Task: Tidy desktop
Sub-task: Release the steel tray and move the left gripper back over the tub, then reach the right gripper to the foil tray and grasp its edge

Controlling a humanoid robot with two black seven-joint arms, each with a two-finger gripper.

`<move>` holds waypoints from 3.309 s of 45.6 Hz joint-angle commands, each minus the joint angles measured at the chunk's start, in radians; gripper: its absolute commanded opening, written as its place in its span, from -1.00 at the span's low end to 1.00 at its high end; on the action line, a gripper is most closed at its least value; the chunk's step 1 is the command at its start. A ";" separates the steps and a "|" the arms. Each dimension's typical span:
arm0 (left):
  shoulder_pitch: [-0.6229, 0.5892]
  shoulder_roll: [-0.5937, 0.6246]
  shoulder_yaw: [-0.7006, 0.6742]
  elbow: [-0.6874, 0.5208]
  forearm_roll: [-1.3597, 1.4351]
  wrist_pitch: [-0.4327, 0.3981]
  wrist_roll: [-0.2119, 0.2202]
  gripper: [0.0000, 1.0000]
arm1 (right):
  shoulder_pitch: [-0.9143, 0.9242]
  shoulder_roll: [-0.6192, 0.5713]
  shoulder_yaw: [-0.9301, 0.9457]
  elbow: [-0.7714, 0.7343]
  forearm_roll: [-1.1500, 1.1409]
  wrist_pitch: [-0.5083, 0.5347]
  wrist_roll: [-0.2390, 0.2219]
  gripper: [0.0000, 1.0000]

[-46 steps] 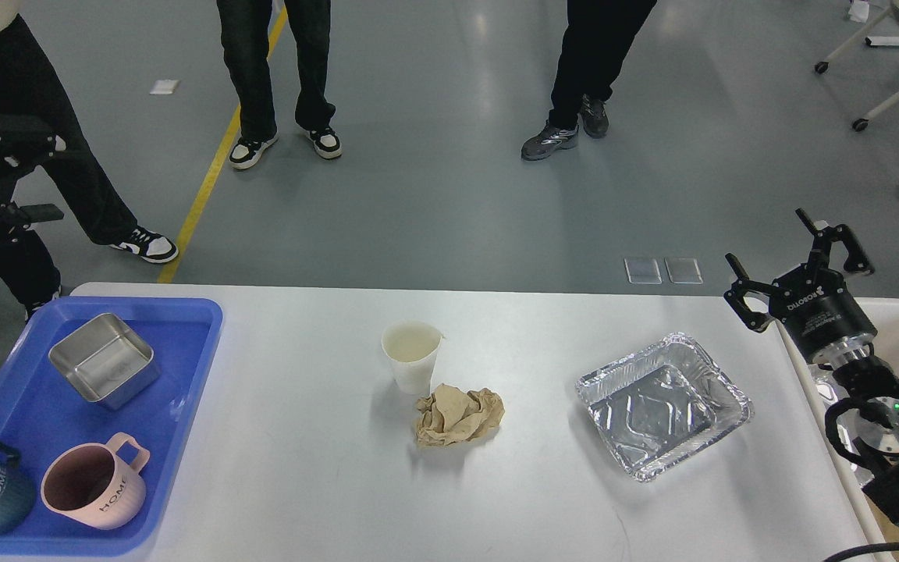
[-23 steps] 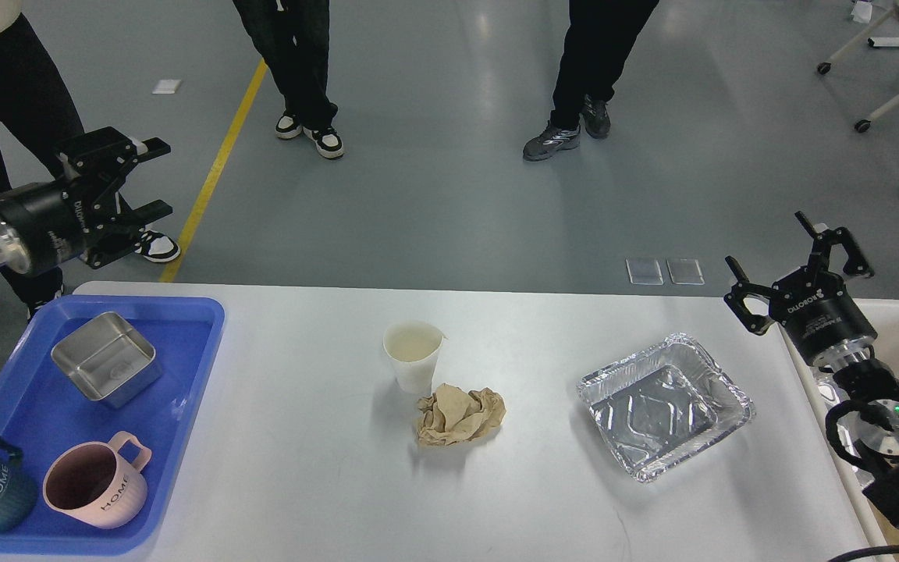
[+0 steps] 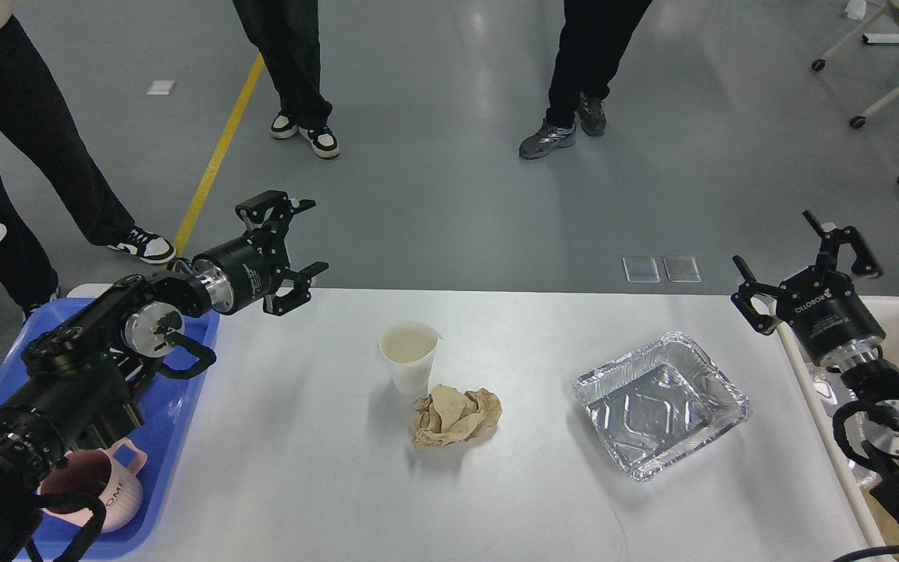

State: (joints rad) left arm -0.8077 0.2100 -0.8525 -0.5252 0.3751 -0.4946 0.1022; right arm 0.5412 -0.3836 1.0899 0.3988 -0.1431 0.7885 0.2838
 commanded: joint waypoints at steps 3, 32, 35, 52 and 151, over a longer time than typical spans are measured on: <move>0.013 -0.021 -0.019 0.025 -0.111 -0.165 -0.001 0.92 | 0.000 0.000 0.001 -0.009 0.000 -0.005 0.000 1.00; 0.076 -0.004 -0.200 0.076 -0.177 -0.061 -0.036 0.93 | 0.003 0.008 0.007 -0.017 0.000 -0.012 0.000 1.00; 0.076 -0.004 -0.200 0.077 -0.177 -0.059 -0.038 0.93 | 0.003 0.008 0.007 -0.015 0.000 -0.012 0.000 1.00; 0.084 -0.008 -0.197 0.077 -0.177 -0.073 -0.062 0.93 | 0.019 -0.014 -0.053 0.000 -0.065 -0.018 -0.011 1.00; 0.212 -0.021 -0.194 0.067 -0.174 -0.156 -0.162 0.93 | 0.098 -0.155 -0.389 0.239 -1.761 -0.365 -0.031 1.00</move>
State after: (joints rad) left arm -0.6097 0.1876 -1.0448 -0.4587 0.2010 -0.6505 -0.0589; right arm 0.6324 -0.6172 0.7133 0.7167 -1.8618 0.4853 0.2347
